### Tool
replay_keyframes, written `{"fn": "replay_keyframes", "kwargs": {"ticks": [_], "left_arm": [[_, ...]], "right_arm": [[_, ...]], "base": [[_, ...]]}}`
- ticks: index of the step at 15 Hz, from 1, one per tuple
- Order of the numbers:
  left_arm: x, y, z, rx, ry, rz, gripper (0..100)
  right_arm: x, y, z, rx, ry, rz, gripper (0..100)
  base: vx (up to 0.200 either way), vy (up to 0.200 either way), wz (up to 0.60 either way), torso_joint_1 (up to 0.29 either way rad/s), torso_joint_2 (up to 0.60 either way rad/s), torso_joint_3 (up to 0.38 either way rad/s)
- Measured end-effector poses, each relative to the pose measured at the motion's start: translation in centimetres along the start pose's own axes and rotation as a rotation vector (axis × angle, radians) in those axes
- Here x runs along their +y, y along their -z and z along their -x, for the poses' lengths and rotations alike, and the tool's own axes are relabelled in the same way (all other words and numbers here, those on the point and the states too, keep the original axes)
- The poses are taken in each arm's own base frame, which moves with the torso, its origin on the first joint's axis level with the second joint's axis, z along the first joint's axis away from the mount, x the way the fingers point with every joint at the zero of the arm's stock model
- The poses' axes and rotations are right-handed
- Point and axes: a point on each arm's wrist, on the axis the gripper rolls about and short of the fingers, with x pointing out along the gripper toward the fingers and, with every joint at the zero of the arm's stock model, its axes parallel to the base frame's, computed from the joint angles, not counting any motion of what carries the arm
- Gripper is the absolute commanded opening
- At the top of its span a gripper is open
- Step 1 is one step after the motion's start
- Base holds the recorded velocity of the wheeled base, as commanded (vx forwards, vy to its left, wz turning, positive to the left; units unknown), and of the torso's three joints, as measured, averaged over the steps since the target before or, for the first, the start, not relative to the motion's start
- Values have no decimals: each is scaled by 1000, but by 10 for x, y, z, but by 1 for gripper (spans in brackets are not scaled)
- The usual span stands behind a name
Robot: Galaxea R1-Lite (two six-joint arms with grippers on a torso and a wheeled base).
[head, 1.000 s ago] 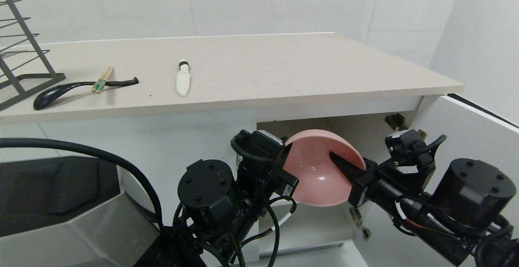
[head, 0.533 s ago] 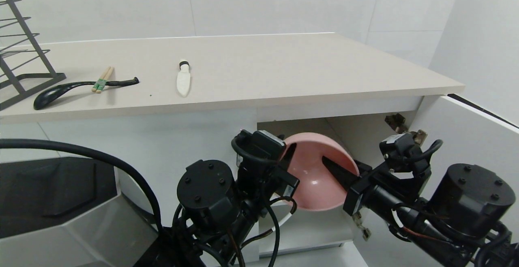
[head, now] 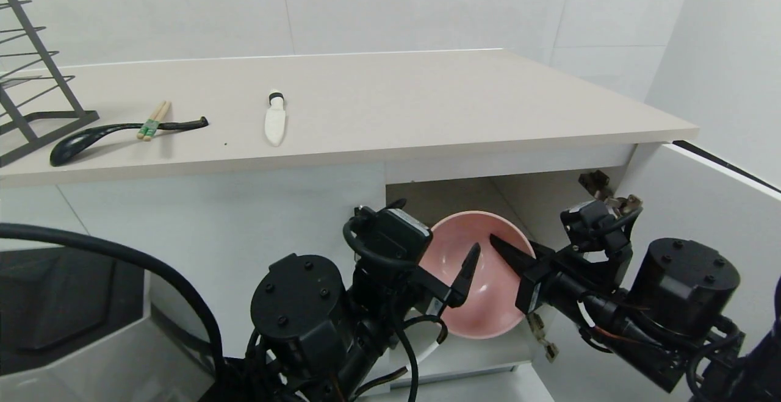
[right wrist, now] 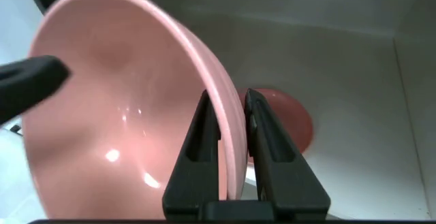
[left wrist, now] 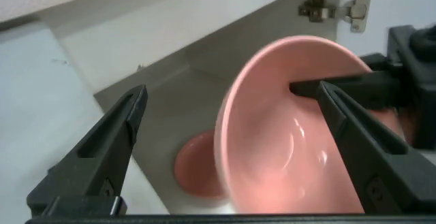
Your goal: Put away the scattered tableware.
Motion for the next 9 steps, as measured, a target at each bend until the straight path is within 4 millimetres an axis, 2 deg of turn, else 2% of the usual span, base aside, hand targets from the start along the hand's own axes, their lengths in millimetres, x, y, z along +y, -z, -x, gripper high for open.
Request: {"fn": "replay_keyframes", "kwargs": {"ticks": [5,9], "left_arm": [[11,-14,32,-19,107,-1,100],[25,-14,64,2,190,-29,100]], "right_arm": [[-27,12,-9,42,108,-18,0],[-34,21,-10,69,137,-156,0]], "base": [[0,0,0,0,0,0],[0,0,0,0,0,0]]}}
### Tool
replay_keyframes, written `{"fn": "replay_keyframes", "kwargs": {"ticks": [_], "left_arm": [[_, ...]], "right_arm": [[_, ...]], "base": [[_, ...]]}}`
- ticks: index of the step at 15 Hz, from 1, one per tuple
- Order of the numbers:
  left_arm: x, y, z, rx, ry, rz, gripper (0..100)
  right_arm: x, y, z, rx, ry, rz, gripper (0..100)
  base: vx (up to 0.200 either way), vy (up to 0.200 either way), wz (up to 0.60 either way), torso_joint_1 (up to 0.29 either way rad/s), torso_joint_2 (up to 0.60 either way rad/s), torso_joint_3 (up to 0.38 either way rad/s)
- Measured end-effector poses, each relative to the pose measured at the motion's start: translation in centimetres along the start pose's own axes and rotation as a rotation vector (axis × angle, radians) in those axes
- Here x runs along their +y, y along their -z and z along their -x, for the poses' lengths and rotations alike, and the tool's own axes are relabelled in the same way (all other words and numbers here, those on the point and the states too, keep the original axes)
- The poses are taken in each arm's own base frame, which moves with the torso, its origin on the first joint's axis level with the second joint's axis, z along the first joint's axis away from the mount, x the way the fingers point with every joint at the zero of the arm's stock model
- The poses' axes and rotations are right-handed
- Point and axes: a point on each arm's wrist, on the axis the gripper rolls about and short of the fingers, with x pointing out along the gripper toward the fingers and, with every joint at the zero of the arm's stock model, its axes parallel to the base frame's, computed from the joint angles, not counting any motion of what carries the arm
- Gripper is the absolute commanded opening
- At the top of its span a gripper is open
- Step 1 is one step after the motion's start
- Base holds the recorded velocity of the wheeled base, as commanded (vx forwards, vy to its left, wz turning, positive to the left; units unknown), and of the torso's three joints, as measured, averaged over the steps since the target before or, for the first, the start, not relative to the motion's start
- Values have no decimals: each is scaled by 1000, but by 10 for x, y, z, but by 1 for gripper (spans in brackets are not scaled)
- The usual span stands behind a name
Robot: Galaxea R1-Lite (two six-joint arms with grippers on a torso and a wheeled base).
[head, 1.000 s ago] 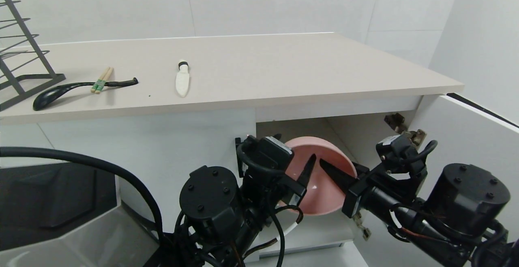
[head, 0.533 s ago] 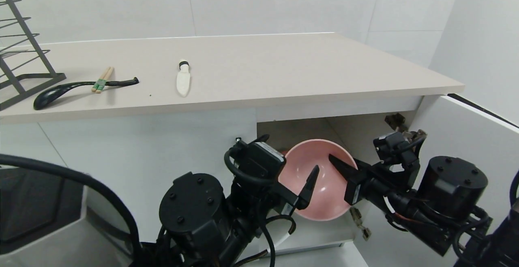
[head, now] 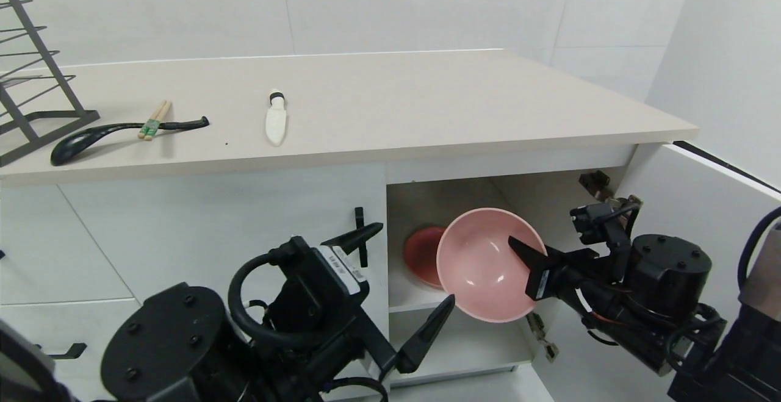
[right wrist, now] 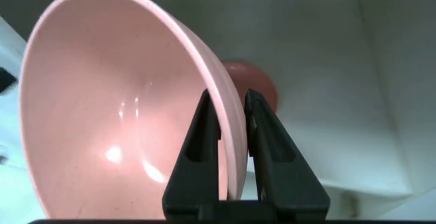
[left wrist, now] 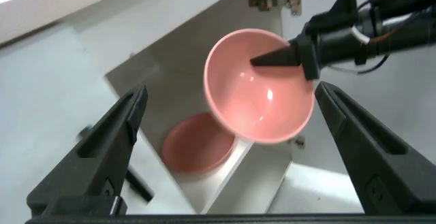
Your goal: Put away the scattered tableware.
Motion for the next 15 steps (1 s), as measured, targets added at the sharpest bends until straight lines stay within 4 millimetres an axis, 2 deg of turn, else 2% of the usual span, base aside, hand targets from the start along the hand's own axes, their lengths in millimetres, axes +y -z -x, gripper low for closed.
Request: {"fn": "replay_keyframes", "kwargs": {"ticks": [3,8,12,15], "left_arm": [[8,-3,22,-8,36,-3,100],[20,11,61,68,97,4,100],[24,5,80,48,76,28,100],[28,-2,86,18,19,59,100]], "right_arm": [[-5,0,-1,-3,21,-107,0],[-6,1,-8,-4,22,-158,0],[-8,12,-20,23,35,-156,0],[-11,23,-36,43,46,-156,0]], "base": [[0,0,0,0,0,0],[0,0,0,0,0,0],[0,0,0,0,0,0],[0,0,0,0,0,0]]}}
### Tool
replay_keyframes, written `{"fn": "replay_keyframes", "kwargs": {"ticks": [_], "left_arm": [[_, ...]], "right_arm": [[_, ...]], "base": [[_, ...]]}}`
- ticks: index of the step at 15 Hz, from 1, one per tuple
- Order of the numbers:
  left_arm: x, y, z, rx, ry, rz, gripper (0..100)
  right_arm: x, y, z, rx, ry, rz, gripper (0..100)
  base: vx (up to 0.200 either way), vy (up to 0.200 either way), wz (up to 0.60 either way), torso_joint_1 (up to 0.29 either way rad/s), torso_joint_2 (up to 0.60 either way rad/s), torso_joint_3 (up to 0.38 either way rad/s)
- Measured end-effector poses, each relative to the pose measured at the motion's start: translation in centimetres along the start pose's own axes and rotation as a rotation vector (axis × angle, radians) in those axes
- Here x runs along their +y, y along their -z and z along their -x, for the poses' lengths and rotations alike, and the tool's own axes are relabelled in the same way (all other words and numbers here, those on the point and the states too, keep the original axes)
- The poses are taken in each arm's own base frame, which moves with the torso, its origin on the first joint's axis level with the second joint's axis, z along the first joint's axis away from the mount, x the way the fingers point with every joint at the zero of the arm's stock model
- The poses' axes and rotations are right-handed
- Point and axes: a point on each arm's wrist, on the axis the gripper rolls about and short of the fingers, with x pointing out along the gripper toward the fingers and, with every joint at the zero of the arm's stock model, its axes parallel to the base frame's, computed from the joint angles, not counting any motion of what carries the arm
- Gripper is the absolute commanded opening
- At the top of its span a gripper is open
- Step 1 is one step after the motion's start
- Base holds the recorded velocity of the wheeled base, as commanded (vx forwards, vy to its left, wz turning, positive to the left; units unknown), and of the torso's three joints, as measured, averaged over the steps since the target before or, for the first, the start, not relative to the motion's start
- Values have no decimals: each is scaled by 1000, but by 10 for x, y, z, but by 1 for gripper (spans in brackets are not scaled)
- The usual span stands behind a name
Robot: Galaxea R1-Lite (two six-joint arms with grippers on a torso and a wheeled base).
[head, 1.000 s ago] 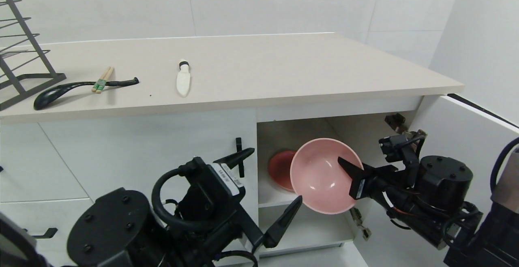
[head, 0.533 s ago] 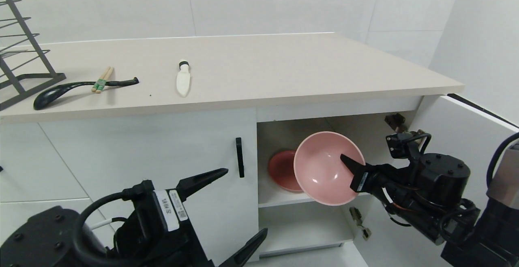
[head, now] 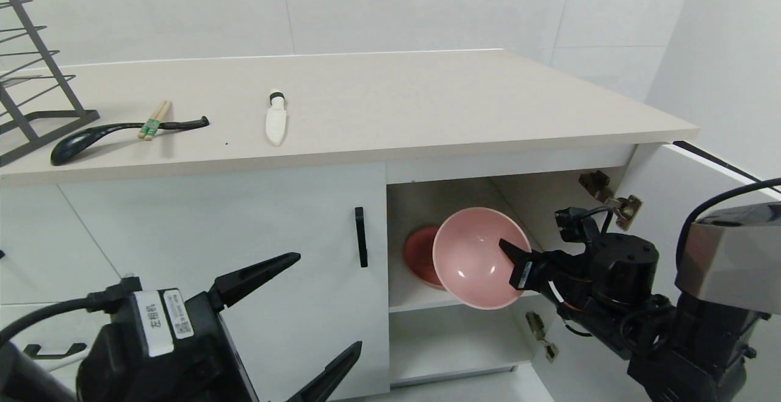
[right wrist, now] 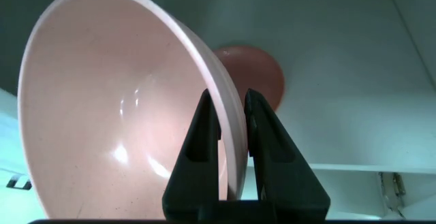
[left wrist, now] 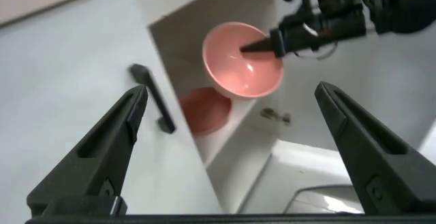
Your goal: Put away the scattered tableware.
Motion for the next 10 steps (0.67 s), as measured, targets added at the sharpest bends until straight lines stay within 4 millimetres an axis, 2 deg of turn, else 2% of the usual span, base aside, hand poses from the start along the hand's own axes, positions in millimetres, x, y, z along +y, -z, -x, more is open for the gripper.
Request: {"fn": "replay_keyframes", "kwargs": {"ticks": [2,5,10], "left_arm": [[7,-1,2,10,-113,2,100],[11,-8,10,-23,-146,1,100],[27,-46,48,-256,-221,-54,100]], "right_arm": [[-1,3,-12,-8,1,0,0],[-4,10,-27,-5,5,1,0],[1,20,-52,-21,-24,4,0]], "base": [[0,0,0,0,0,0],[0,0,0,0,0,0],[0,0,0,0,0,0]]}}
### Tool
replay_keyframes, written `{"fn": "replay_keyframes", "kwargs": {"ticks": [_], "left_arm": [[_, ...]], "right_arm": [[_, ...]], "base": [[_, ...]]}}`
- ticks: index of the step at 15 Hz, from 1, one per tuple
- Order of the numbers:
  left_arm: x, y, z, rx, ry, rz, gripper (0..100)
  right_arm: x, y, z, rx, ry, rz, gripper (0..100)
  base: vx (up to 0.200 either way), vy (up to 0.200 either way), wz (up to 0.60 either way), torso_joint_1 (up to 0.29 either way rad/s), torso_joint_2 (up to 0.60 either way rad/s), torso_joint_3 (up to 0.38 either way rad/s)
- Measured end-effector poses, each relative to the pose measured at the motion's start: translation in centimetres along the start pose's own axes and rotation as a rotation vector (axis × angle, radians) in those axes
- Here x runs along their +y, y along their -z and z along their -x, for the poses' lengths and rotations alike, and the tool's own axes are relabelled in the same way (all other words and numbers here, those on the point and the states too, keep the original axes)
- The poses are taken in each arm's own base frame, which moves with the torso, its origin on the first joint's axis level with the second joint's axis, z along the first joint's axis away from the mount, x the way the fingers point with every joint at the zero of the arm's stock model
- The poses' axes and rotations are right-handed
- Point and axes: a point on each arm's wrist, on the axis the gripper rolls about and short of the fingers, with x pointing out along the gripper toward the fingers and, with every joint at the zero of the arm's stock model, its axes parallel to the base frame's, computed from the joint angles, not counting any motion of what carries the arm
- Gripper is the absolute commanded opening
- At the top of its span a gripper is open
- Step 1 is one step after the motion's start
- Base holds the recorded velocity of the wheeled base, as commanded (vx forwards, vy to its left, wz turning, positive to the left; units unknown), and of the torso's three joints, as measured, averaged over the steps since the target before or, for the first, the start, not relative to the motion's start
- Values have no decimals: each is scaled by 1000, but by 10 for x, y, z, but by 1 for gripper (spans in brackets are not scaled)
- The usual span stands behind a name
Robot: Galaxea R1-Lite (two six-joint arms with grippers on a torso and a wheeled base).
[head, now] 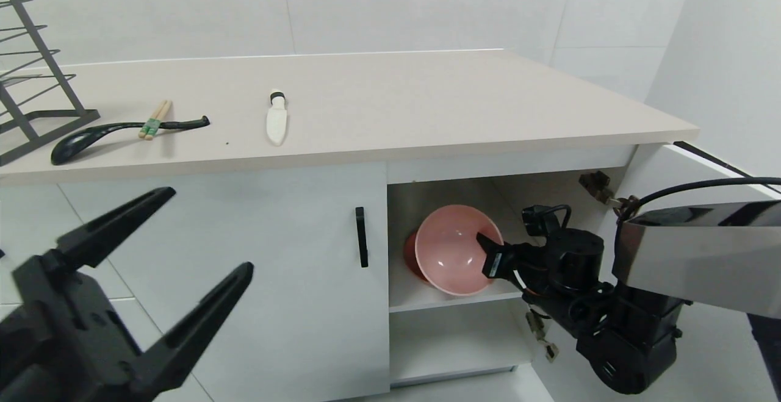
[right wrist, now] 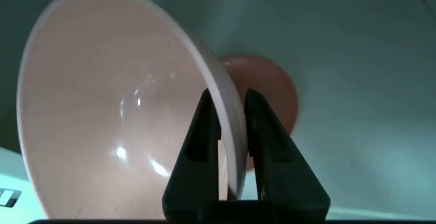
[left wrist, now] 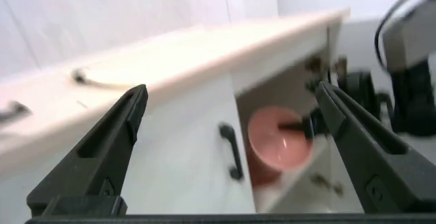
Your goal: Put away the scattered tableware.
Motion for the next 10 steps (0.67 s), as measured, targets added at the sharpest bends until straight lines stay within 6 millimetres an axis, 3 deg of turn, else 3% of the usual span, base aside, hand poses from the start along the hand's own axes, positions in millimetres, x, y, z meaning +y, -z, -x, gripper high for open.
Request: {"fn": "replay_keyframes", "kwargs": {"ticks": [4,10], "left_arm": [[6,-5,20,42,112,-30,100],[7,-5,27,71,115,-28,100]], "right_arm": [[-3,15,-16,14,0,6,0],[-7,14,-27,-11,1,3,0]], "base": [[0,0,0,0,0,0],[0,0,0,0,0,0]]}}
